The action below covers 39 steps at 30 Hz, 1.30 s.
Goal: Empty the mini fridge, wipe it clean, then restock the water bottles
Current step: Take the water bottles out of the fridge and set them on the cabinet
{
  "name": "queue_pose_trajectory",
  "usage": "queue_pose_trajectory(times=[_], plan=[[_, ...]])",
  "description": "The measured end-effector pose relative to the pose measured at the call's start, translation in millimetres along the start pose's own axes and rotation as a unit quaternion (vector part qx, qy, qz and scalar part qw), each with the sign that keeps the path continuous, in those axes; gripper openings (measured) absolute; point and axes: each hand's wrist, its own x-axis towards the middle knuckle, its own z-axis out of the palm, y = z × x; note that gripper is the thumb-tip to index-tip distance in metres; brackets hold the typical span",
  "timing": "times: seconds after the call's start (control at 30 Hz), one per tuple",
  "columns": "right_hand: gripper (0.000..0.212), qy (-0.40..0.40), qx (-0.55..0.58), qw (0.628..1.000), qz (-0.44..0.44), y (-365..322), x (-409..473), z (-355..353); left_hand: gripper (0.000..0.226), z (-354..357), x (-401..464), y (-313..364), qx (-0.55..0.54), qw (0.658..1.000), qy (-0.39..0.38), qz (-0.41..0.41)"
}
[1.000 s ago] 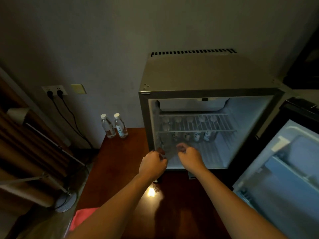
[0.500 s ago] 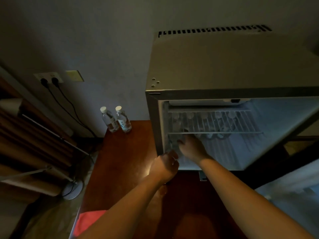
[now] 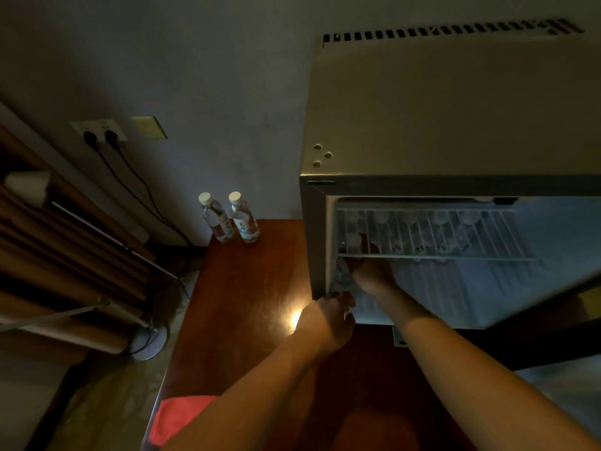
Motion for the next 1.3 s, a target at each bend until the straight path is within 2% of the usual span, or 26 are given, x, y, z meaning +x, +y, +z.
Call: queue_pose_trajectory(times=[0.1, 0.27, 0.37, 0.57, 0.73, 0.9, 1.1, 1.3], plan=[[0.053, 0.012, 0.009, 1.0, 0.008, -4.4, -17.4, -9.2, 0.03, 1.8, -2.4, -1.0, -0.001, 1.0, -0.003, -0.002], [0.037, 0.028, 0.031, 0.998, -0.041, 3.9, -43.3, -15.7, 0.029, 3.5, -10.9, -3.5, 0.003, 1.0, -0.003, -0.011], [0.047, 0.032, 0.048, 0.997, -0.047, 13.4, -58.4, -15.8, 0.025, 8.4, -19.4, -7.7, 0.007, 0.999, 0.011, -0.04], [0.041, 0.026, 0.003, 1.0, -0.014, 28.1, -86.4, -20.9, 0.018, 11.8, -33.7, -4.6, -0.002, 0.993, 0.001, -0.118], [0.041, 0.023, -0.02, 1.0, 0.001, 36.3, -112.3, -21.1, 0.034, 14.7, -54.0, 11.7, 0.018, 0.996, 0.012, -0.09], [0.042, 0.012, 0.013, 0.999, -0.04, 30.1, -140.1, -20.9, 0.047, 11.9, -74.7, 20.0, 0.03, 0.994, 0.054, -0.088], [0.035, -0.012, 0.041, 0.994, -0.105, 1.5, -165.3, -18.1, 0.04, -1.0, -99.7, 14.2, 0.022, 0.99, 0.105, -0.088], [0.041, -0.051, 0.064, 0.986, -0.144, -18.8, -178.5, -9.7, 0.046, -14.7, -122.1, 3.4, 0.024, 0.984, 0.139, -0.109]])
